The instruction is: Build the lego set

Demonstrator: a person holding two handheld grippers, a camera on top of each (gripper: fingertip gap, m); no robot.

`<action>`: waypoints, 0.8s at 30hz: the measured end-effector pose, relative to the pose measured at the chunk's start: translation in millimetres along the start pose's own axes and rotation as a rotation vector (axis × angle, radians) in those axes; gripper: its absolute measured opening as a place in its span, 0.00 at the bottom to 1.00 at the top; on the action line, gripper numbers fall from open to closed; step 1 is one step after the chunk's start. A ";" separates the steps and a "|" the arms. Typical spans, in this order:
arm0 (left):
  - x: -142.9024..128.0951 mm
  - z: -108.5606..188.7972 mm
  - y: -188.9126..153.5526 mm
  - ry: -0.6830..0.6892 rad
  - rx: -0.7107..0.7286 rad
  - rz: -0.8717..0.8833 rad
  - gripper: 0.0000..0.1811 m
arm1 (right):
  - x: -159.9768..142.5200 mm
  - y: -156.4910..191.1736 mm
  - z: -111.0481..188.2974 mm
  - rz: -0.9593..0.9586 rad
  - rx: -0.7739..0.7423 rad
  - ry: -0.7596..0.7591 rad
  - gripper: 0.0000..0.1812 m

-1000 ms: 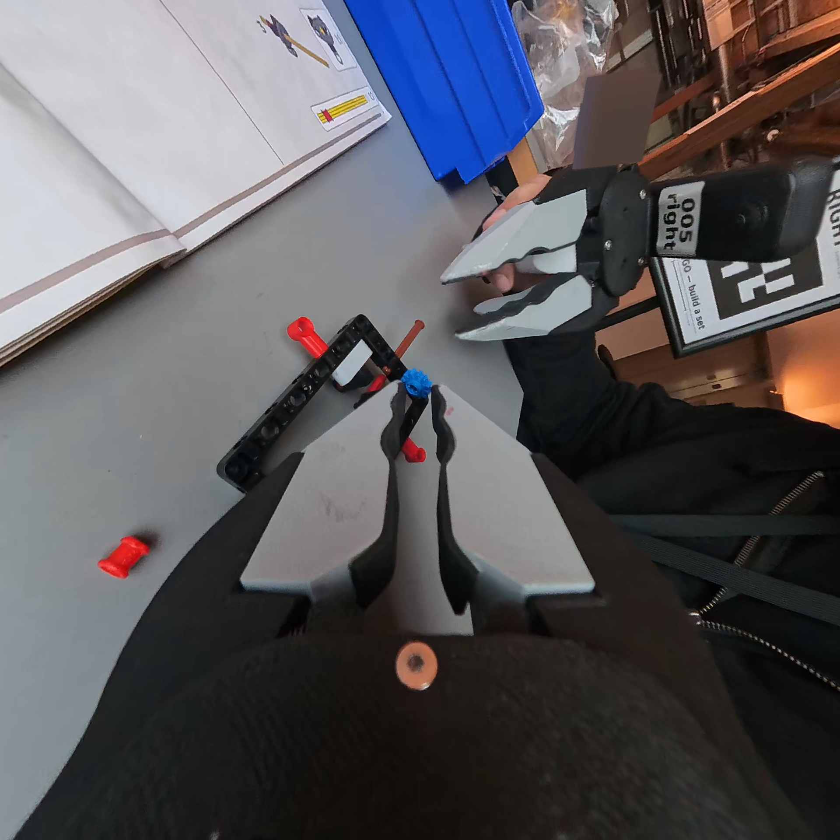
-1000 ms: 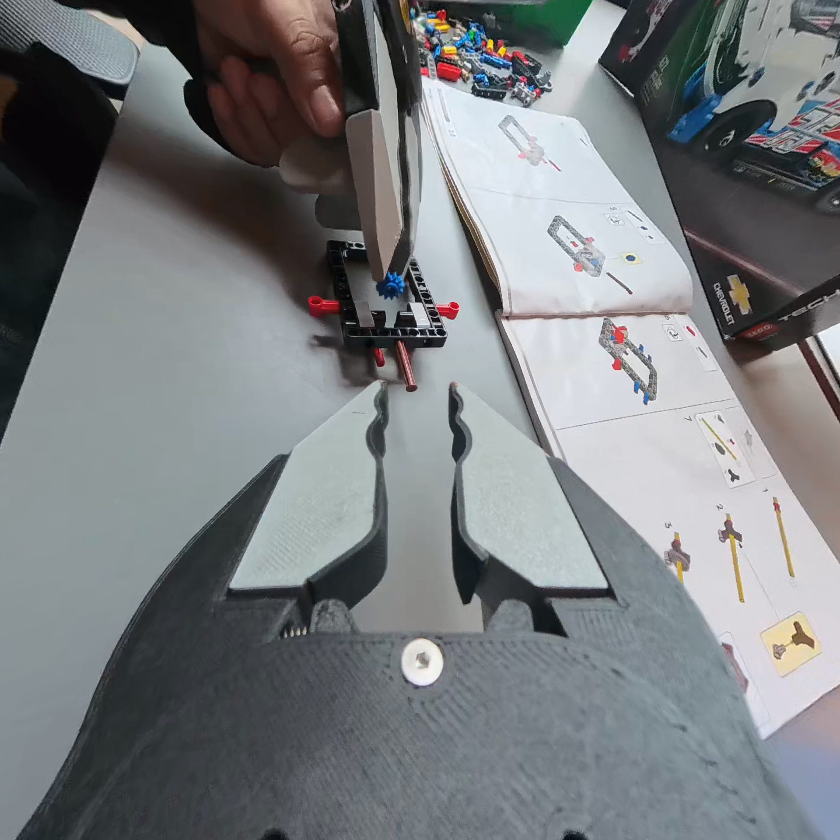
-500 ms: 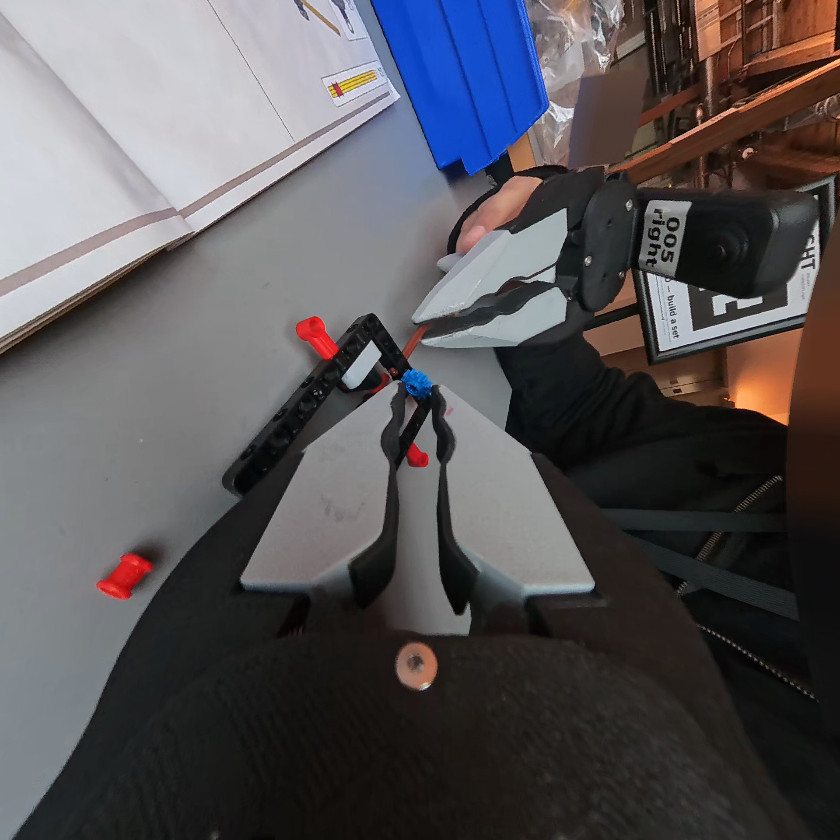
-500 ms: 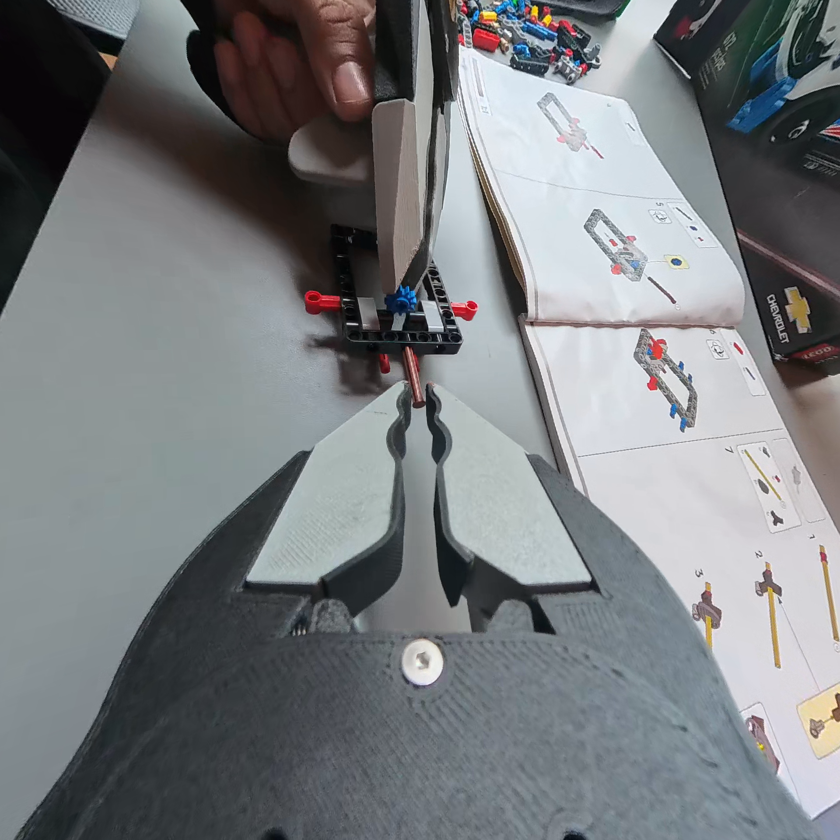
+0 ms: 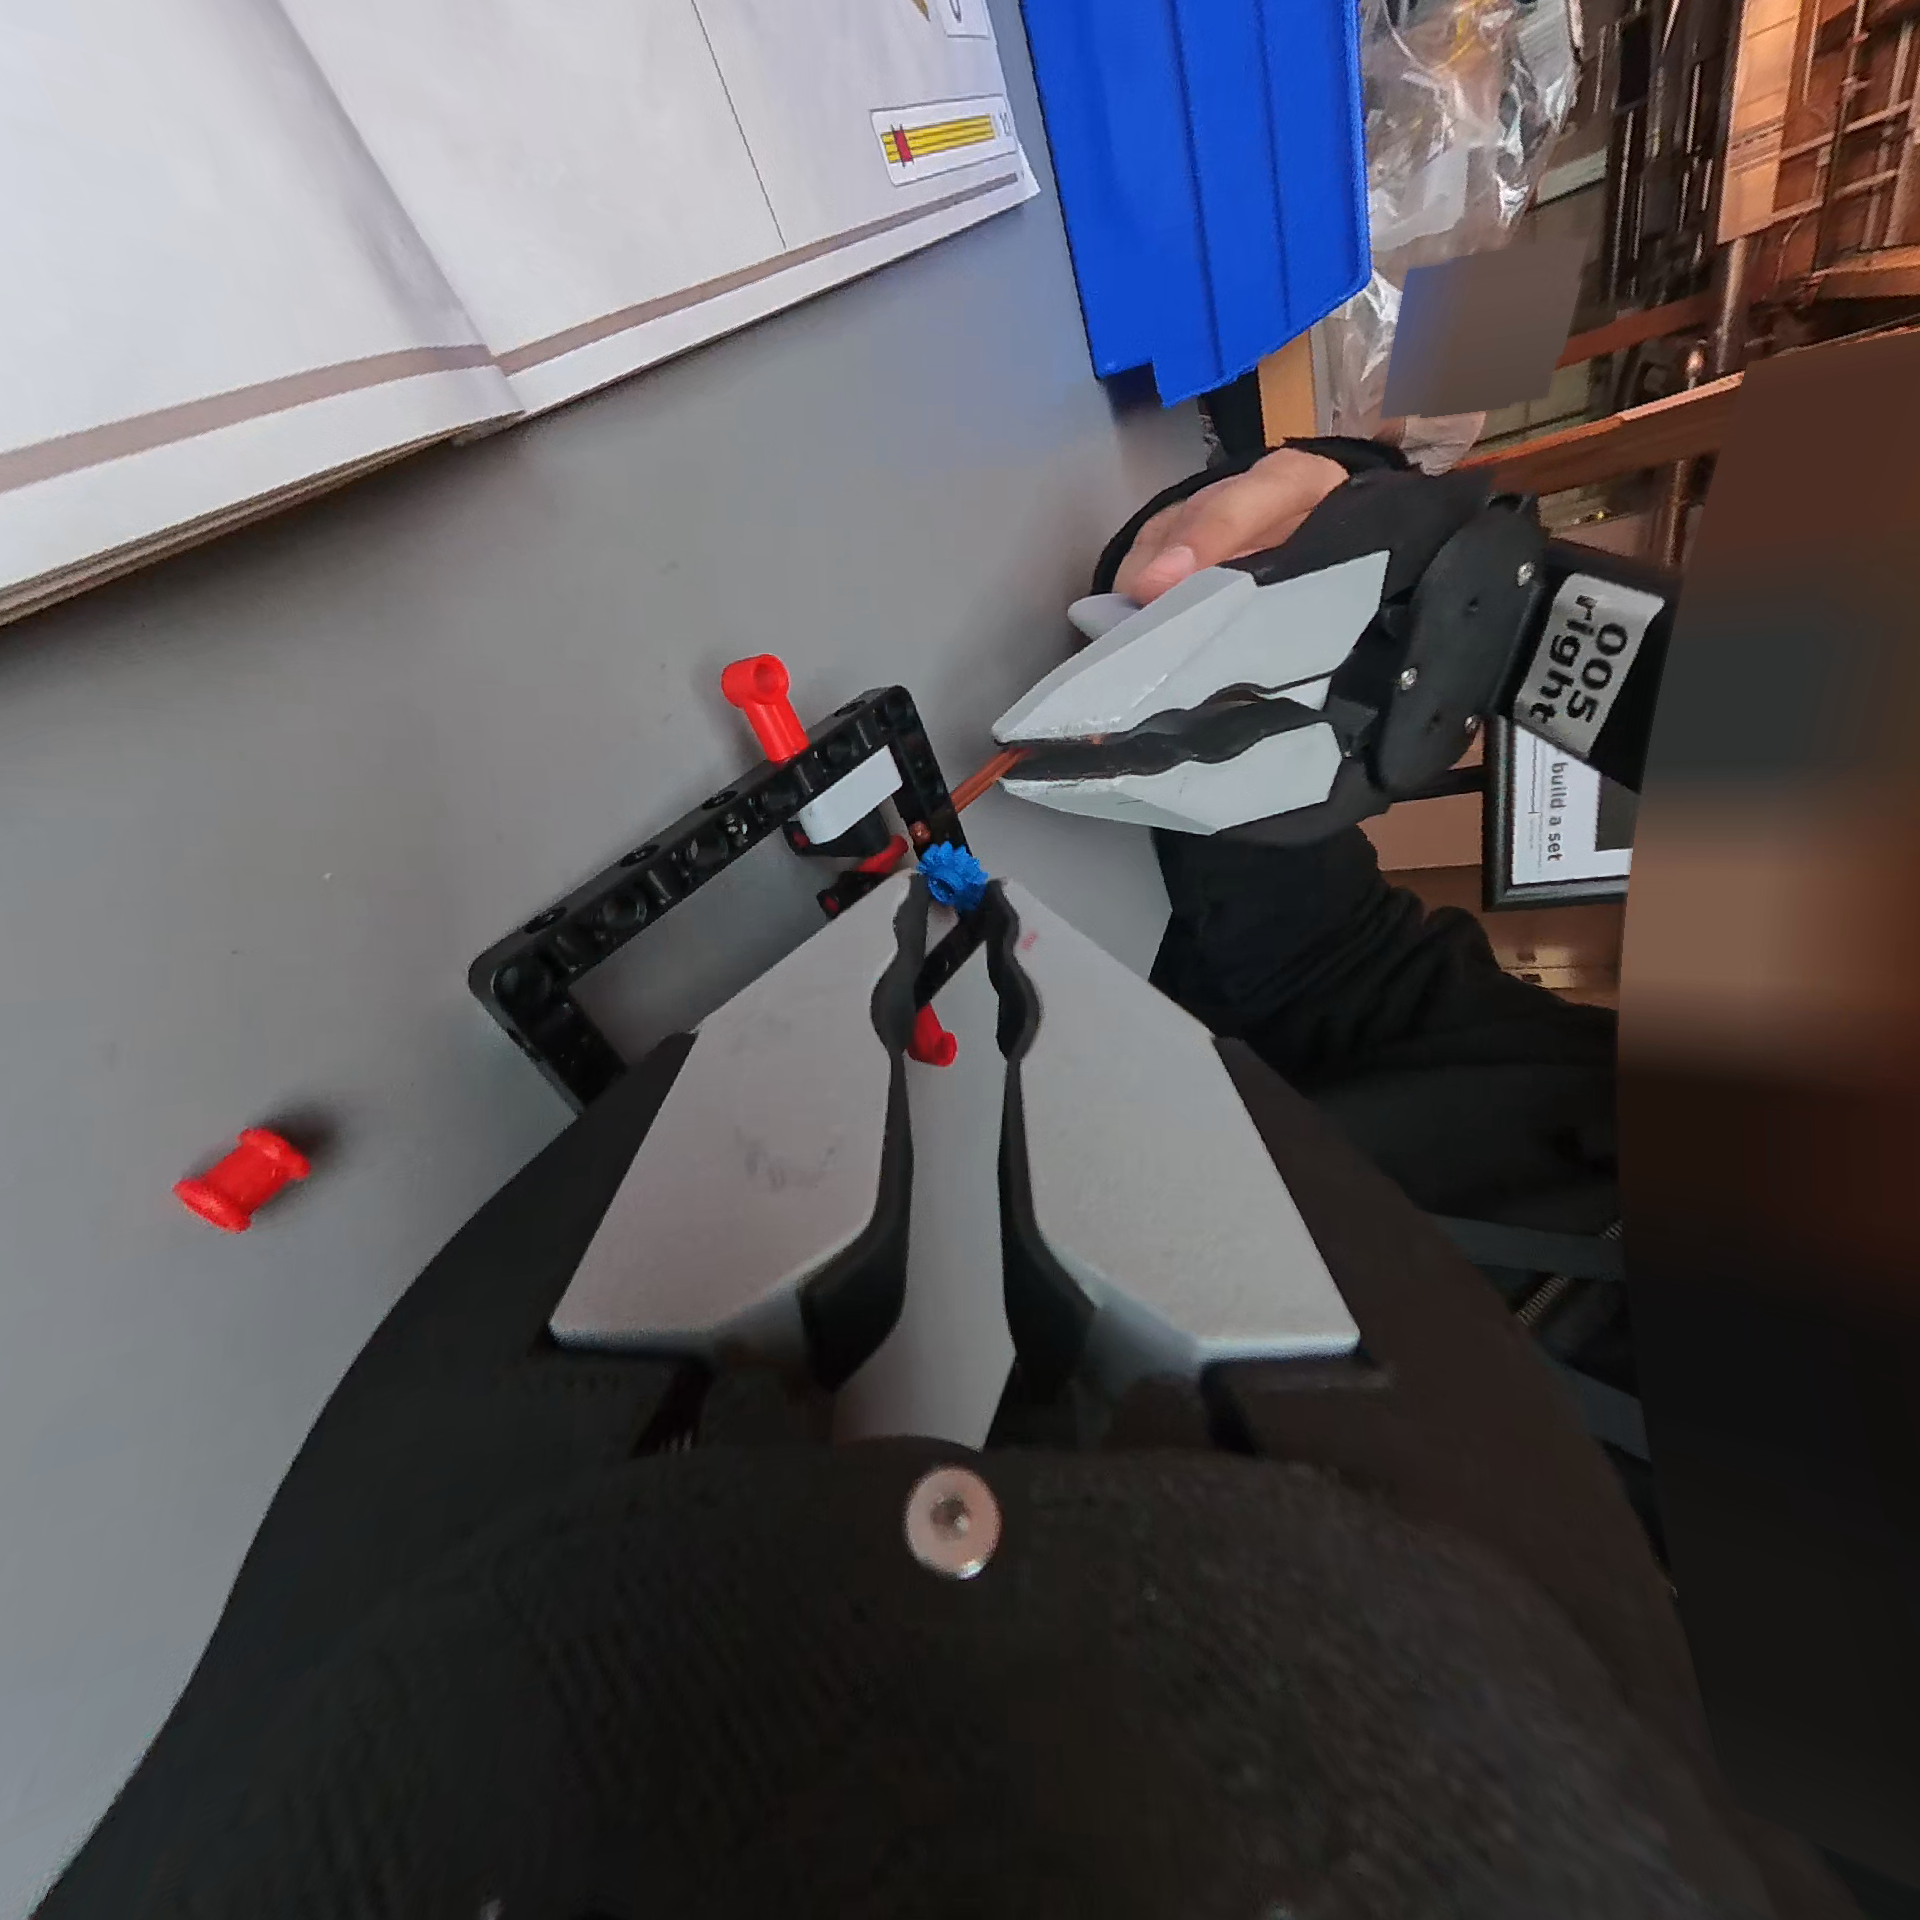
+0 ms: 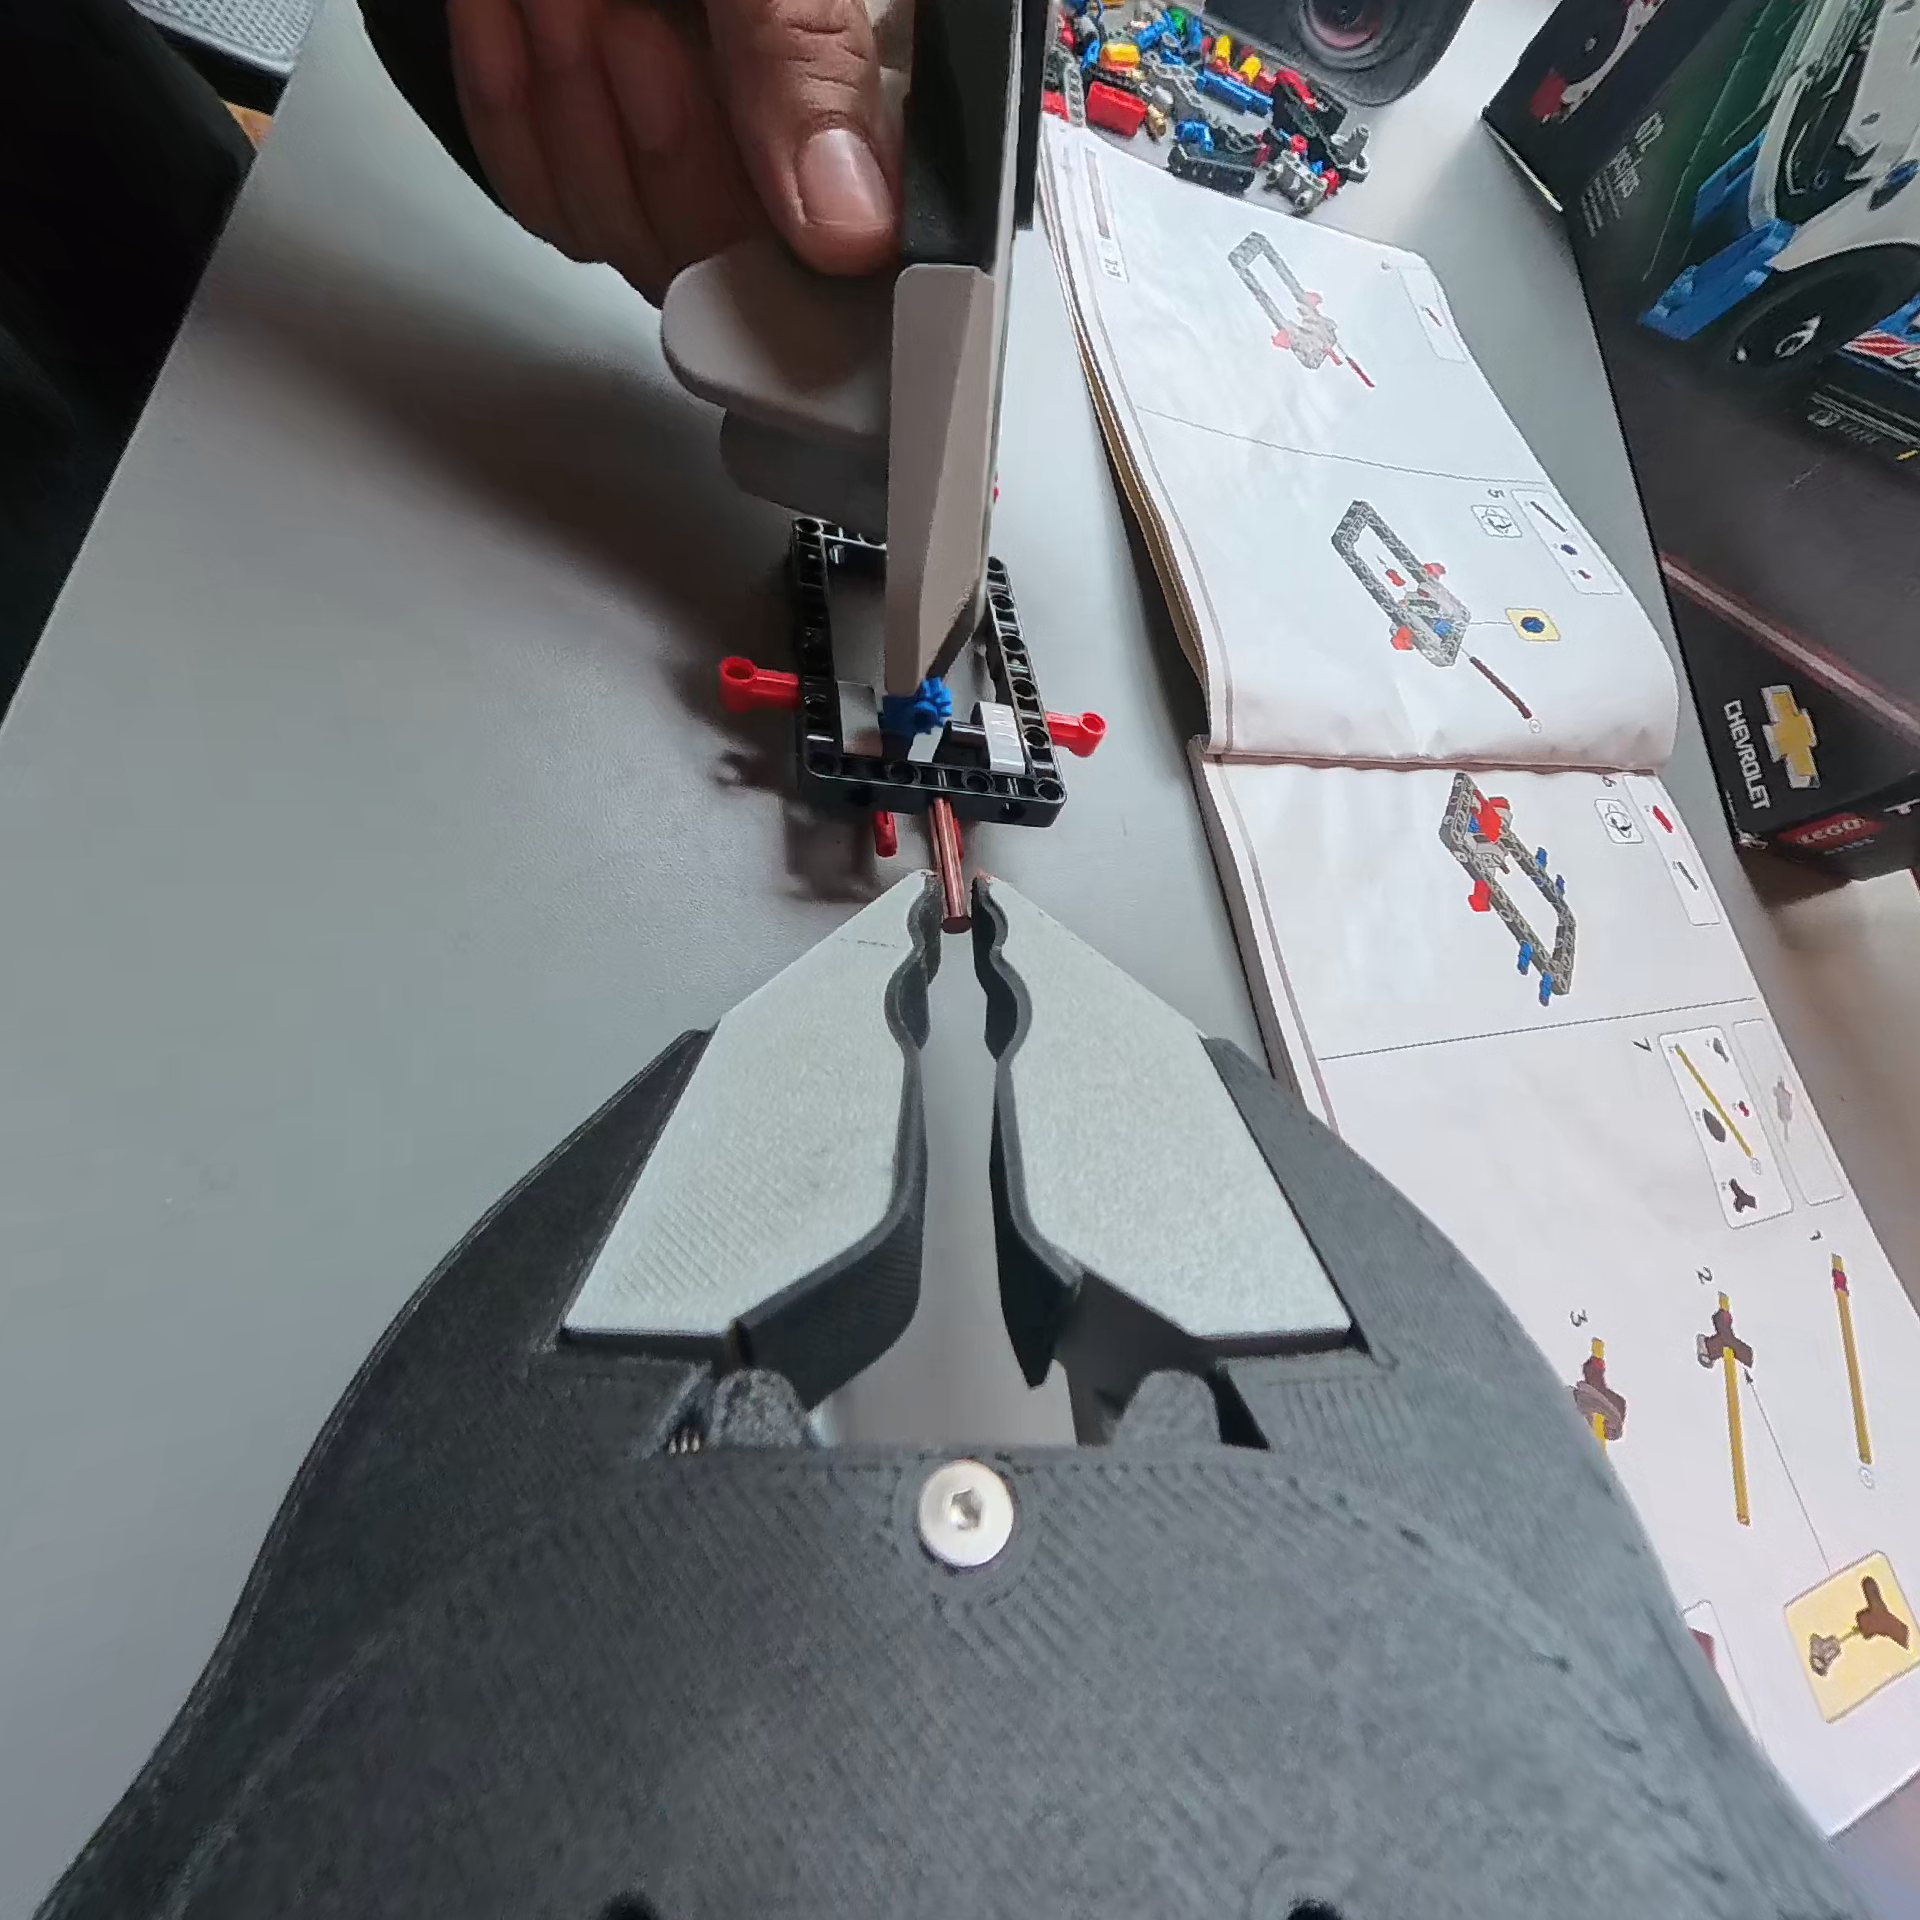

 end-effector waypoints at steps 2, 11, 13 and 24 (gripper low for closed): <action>0.5 -0.8 -0.2 -0.009 0.003 0.004 0.05 | 0.6 1.0 -0.2 0.007 -0.001 -0.002 0.01; 3.5 -1.7 2.2 -0.008 0.031 0.060 0.05 | -2.9 2.1 -2.5 0.015 0.001 -0.010 0.01; 4.1 -2.1 2.4 -0.006 0.026 0.071 0.05 | -3.2 2.4 -2.9 0.011 0.007 -0.014 0.01; 10.2 -3.1 4.3 0.021 0.045 0.063 0.05 | -2.4 1.3 -2.0 0.010 0.006 -0.022 0.01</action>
Point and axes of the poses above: each gripper's, where its closed fingertips meet, z back along the fingers, x out of its top, y = z × x across the jaws, the point moved 8 cm from there along z, back along the fingers, and after that the axes turned 10 degrees about -x, right-handed, at the moved point
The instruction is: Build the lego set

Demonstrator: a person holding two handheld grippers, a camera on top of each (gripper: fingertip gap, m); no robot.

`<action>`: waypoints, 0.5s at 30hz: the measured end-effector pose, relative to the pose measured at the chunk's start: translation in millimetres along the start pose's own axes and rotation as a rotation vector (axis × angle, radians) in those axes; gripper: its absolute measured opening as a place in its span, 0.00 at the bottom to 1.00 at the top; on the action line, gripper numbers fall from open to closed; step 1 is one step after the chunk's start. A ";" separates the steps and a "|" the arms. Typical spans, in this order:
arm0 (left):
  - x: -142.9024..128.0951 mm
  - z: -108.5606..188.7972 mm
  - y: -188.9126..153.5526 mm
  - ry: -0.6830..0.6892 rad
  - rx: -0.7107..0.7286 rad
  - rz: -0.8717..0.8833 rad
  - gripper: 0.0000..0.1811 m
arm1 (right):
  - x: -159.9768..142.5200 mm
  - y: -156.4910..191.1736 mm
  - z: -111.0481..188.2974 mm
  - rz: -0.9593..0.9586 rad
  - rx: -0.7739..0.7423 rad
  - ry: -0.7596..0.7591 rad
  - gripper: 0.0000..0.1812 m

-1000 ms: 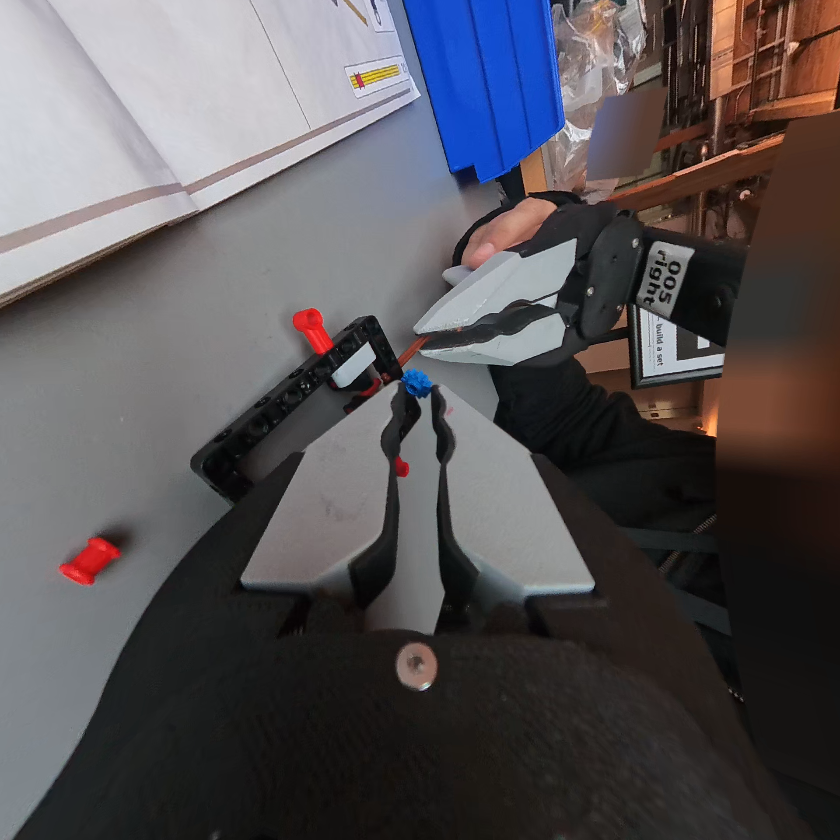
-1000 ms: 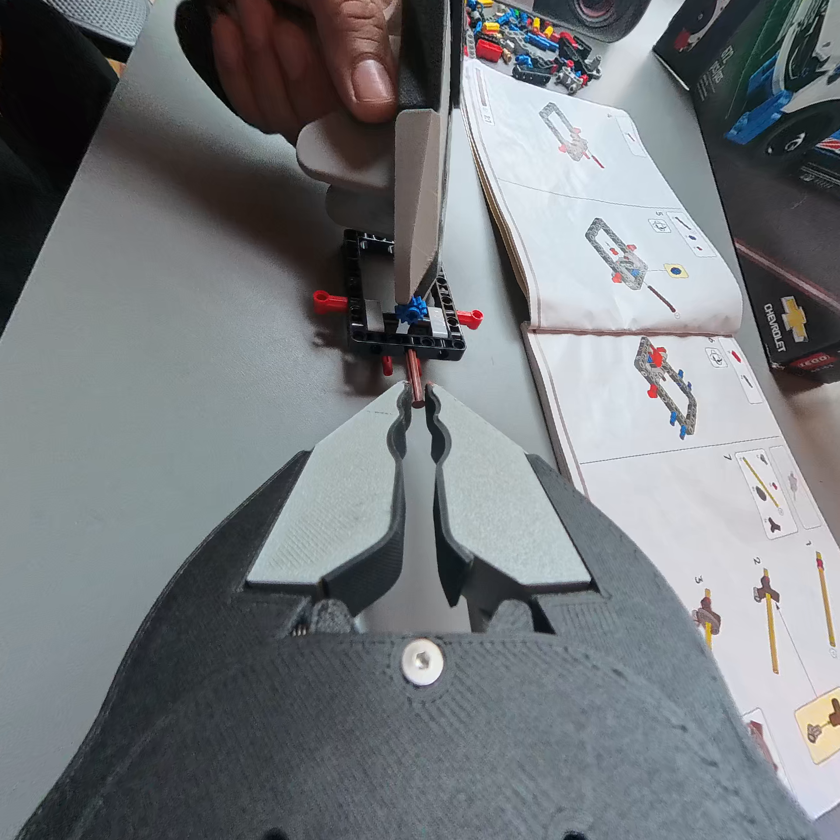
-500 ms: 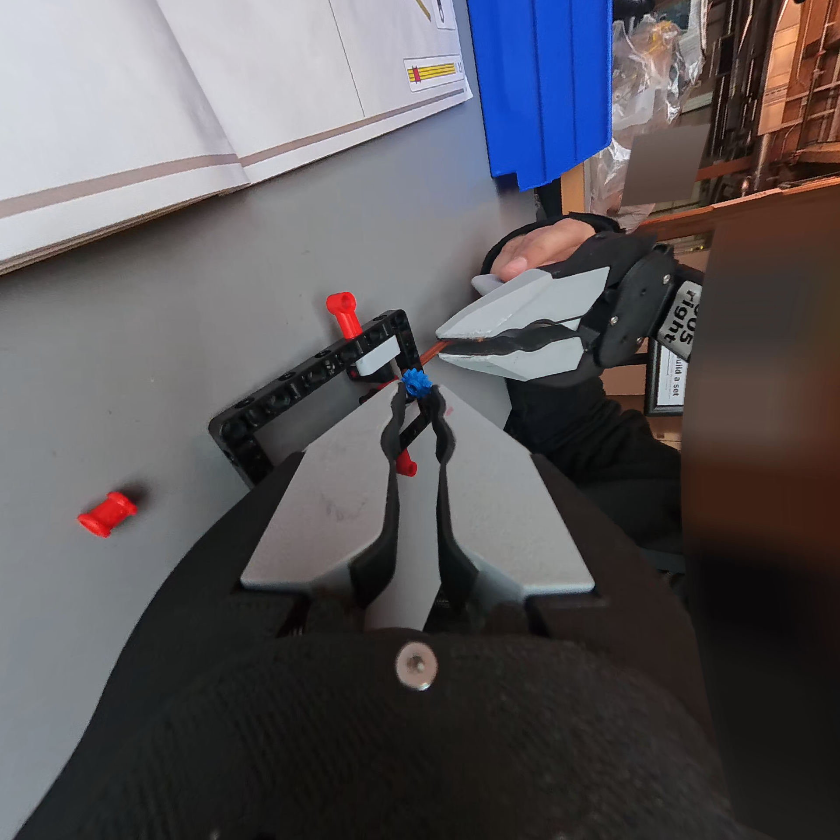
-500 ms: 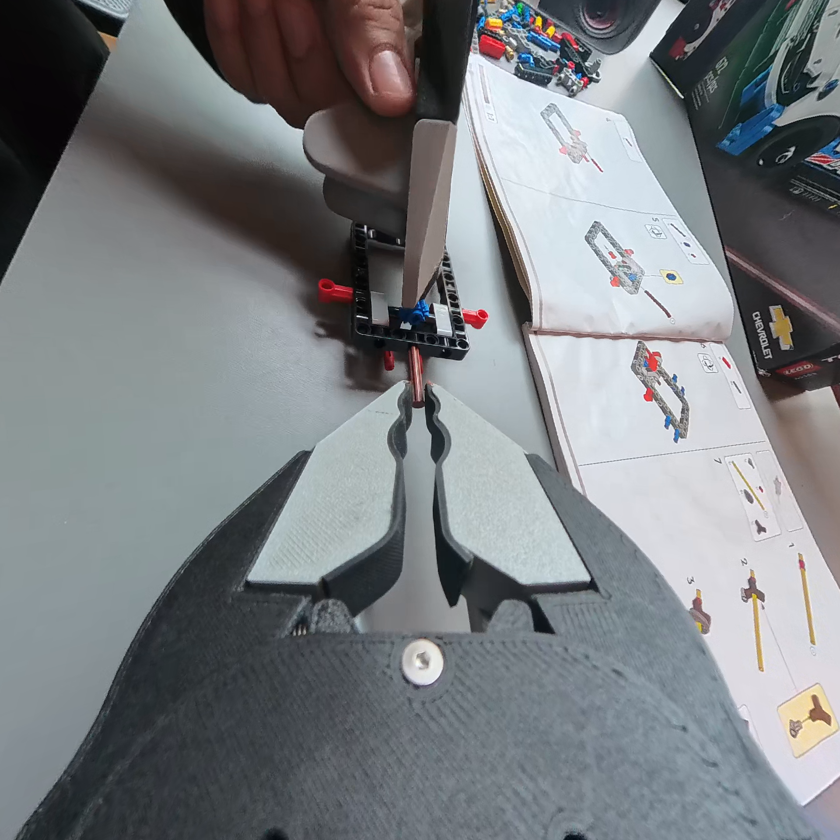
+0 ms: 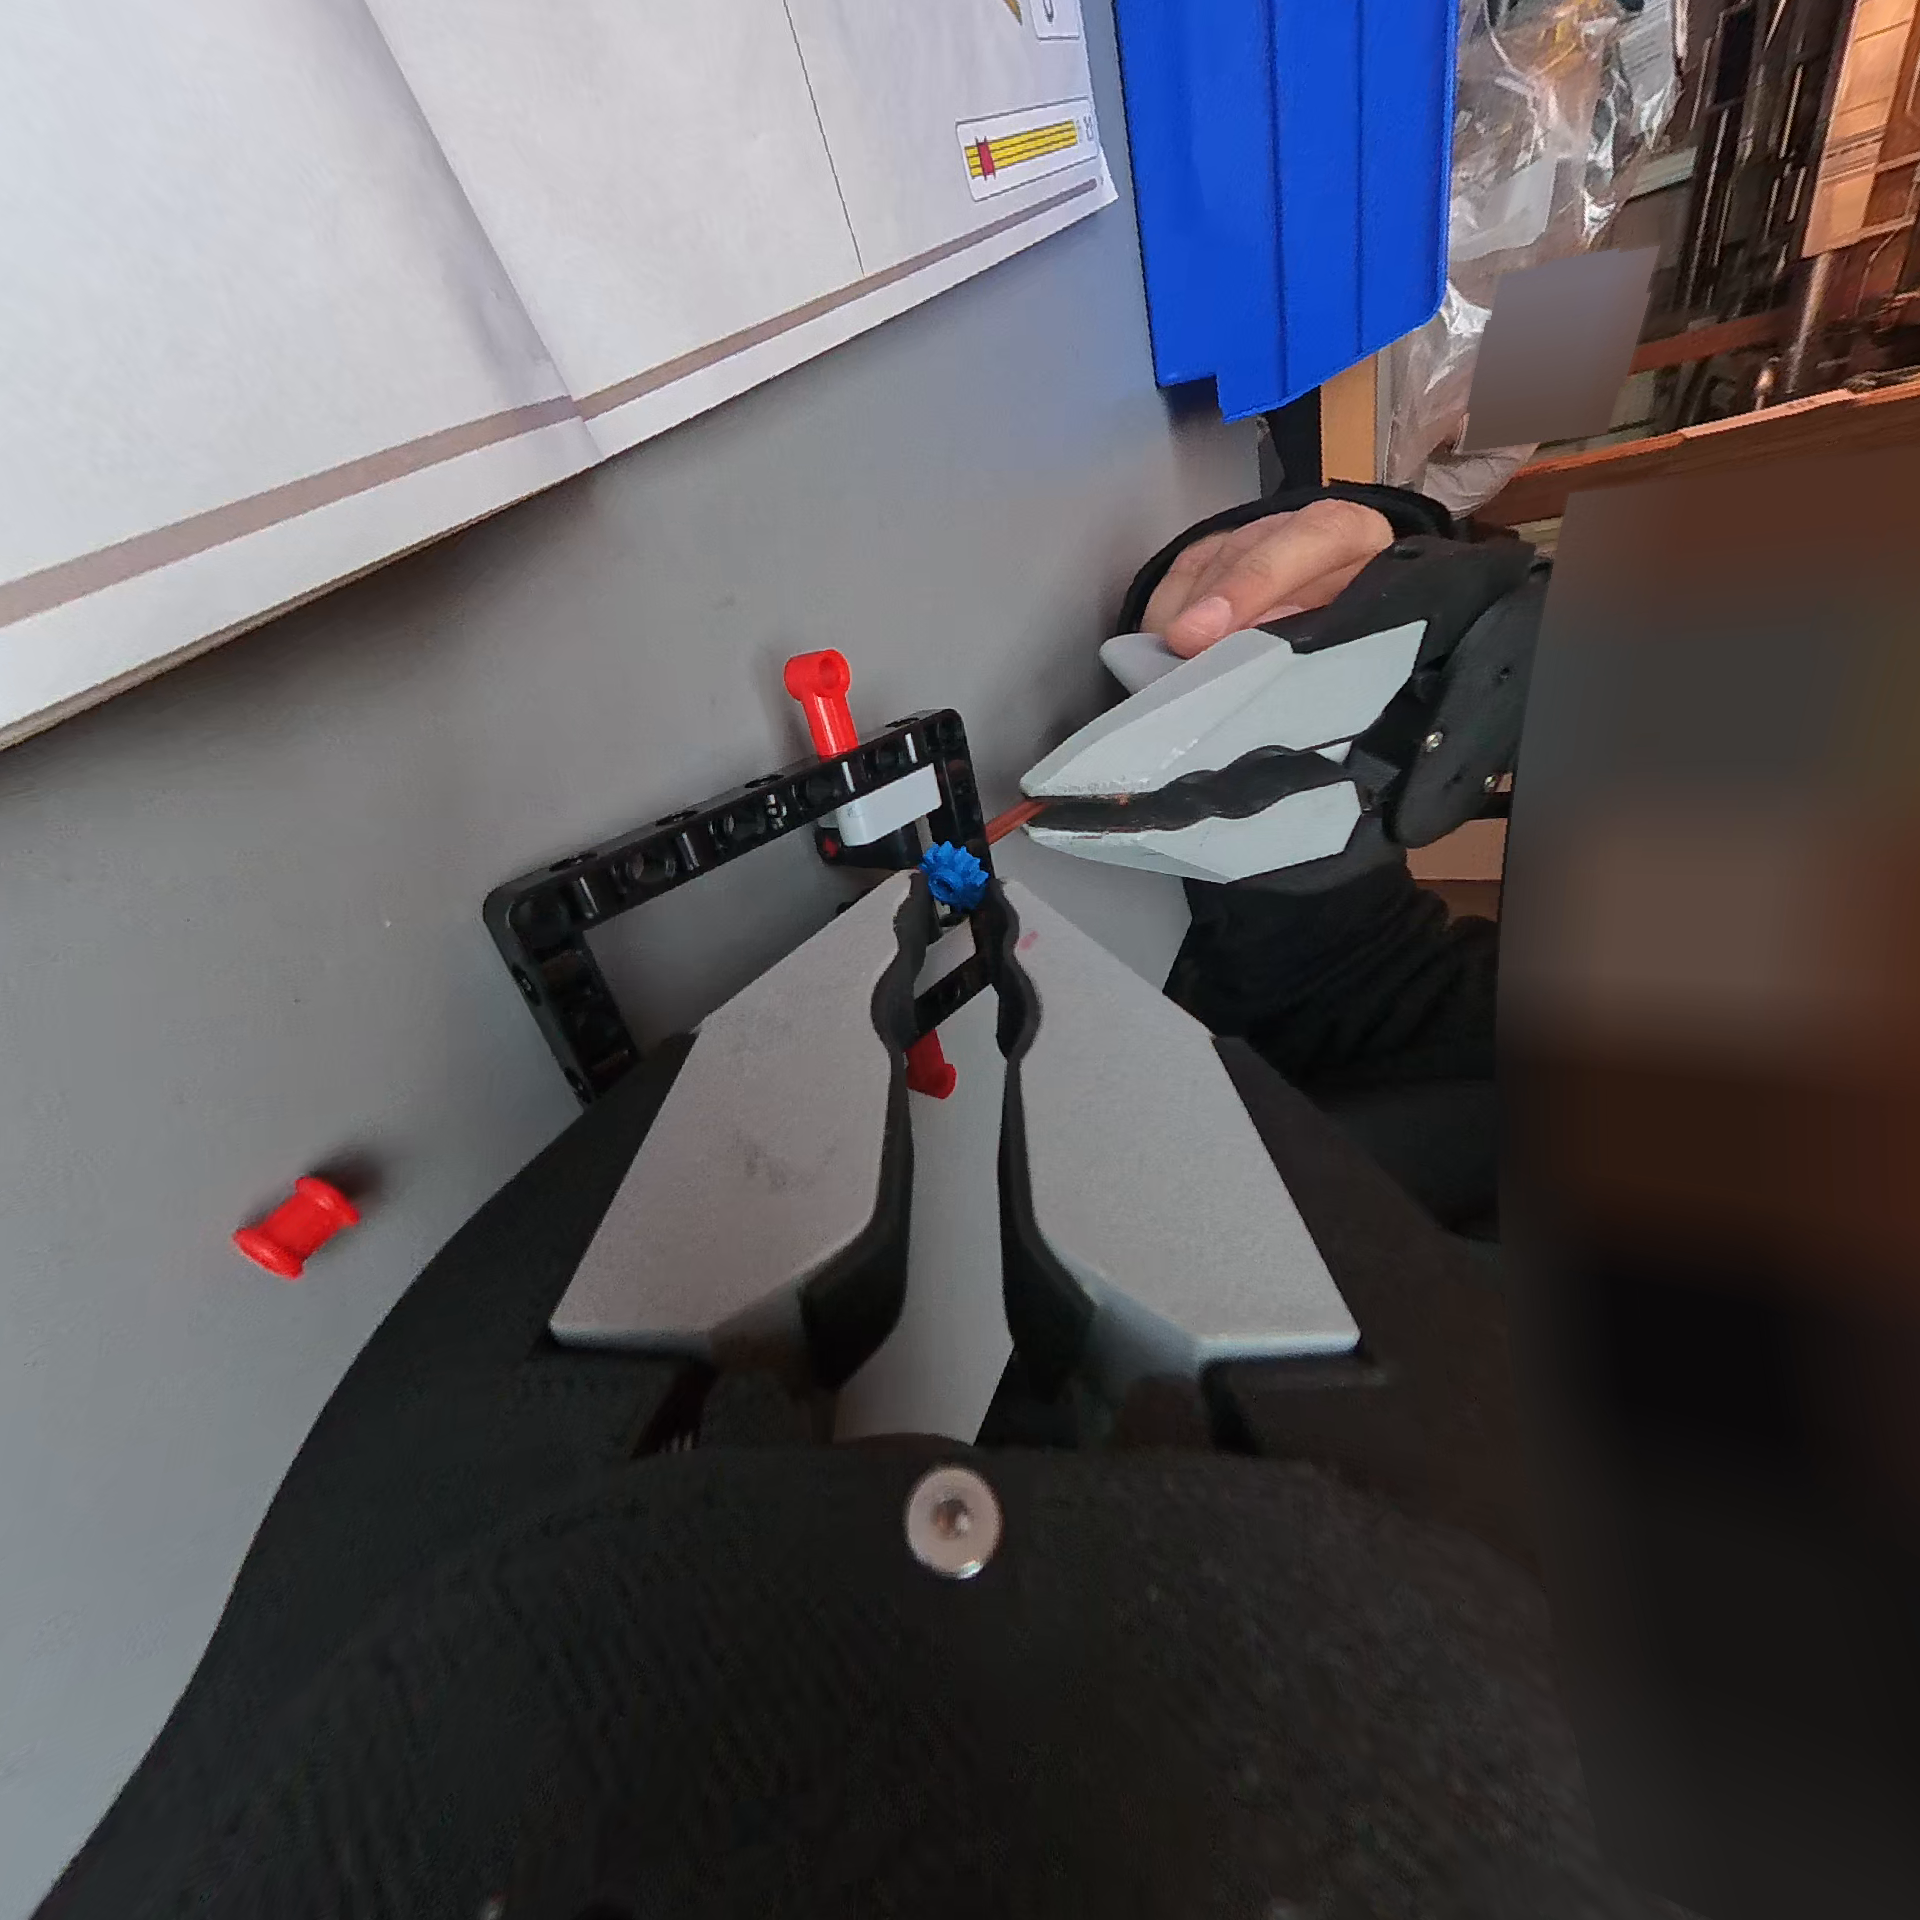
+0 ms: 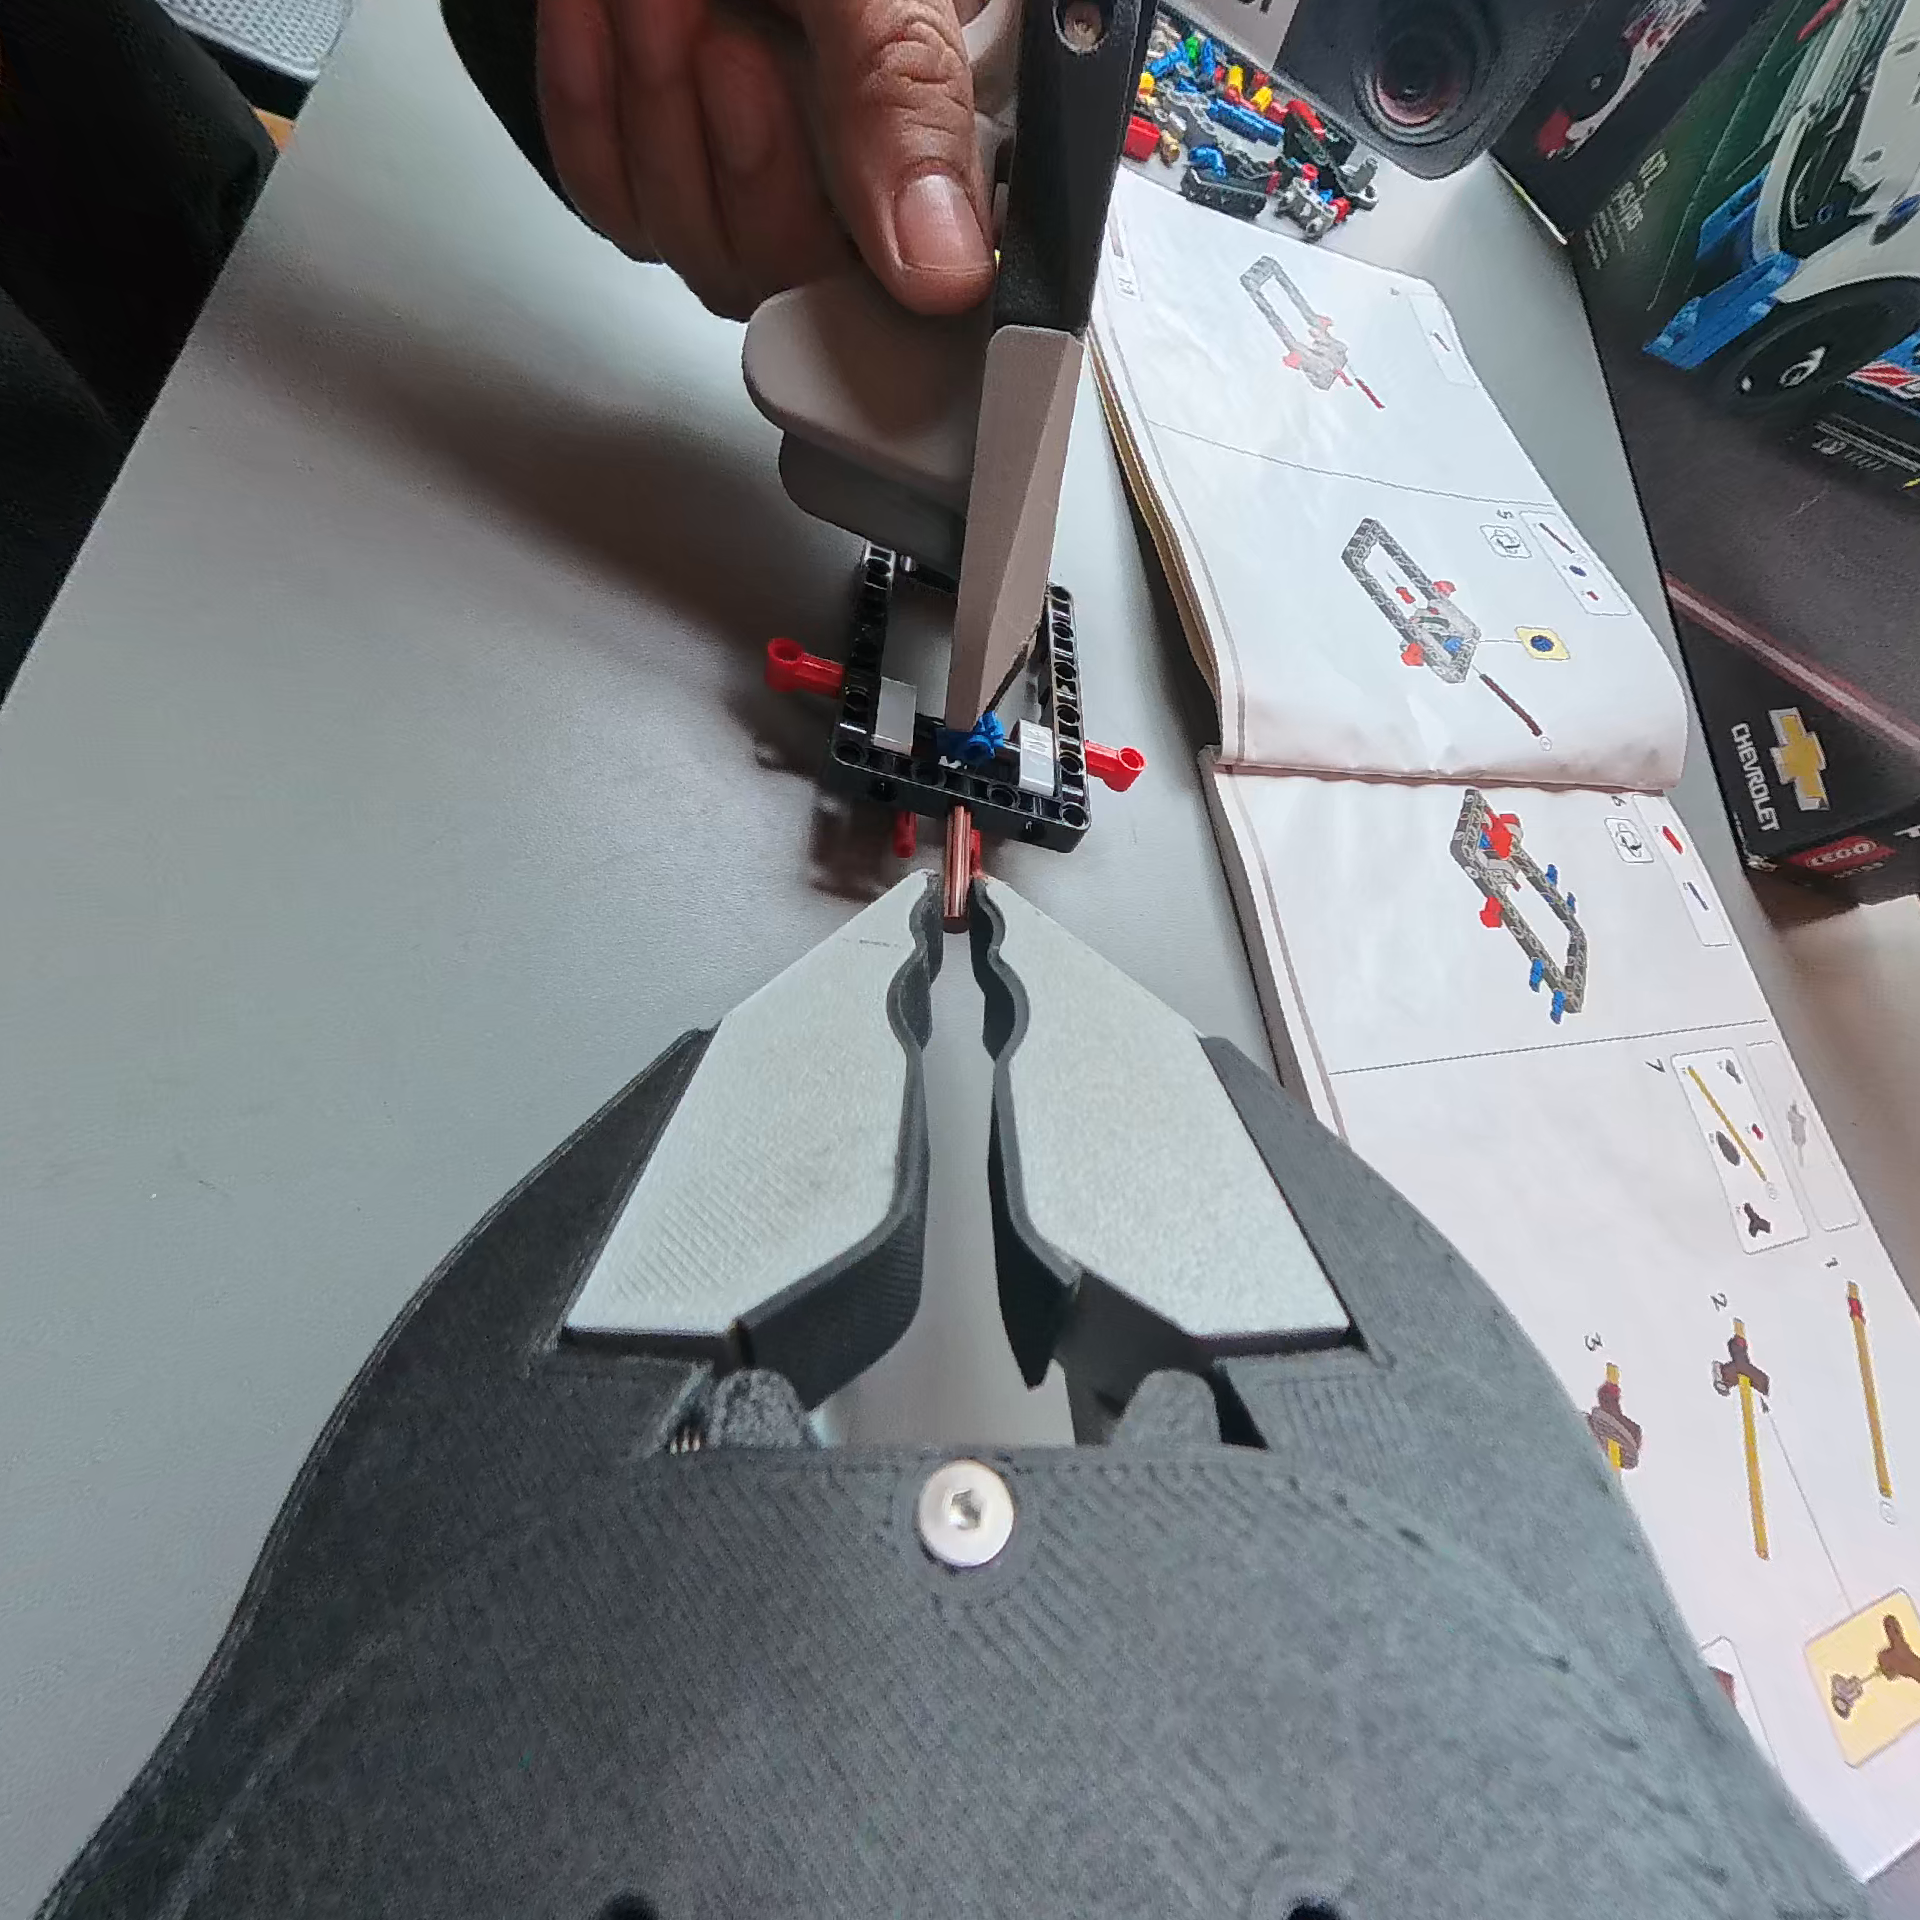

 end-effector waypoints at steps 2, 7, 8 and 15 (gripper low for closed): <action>0.4 0.4 0.0 0.000 0.003 -0.004 0.05 | -0.3 -0.3 0.4 0.004 -0.004 0.003 0.01; 1.3 0.8 -1.1 0.000 0.004 -0.011 0.05 | -1.4 0.1 0.9 0.016 -0.011 0.013 0.01; 1.8 0.6 -1.8 0.001 0.004 -0.013 0.05 | -1.6 0.3 1.1 0.020 -0.012 0.014 0.01; 3.7 -3.1 -1.6 0.029 0.012 -0.025 0.04 | -3.0 -0.4 3.7 0.026 -0.020 0.019 0.01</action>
Point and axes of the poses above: each gripper's, where its closed fingertips meet, z back along the fingers, x out of its top, y = z × x across the jaws, the point moved 8 cm from there along z, back along the fingers, and after that the axes turned 10 degrees about -x, right-handed, at the moved point
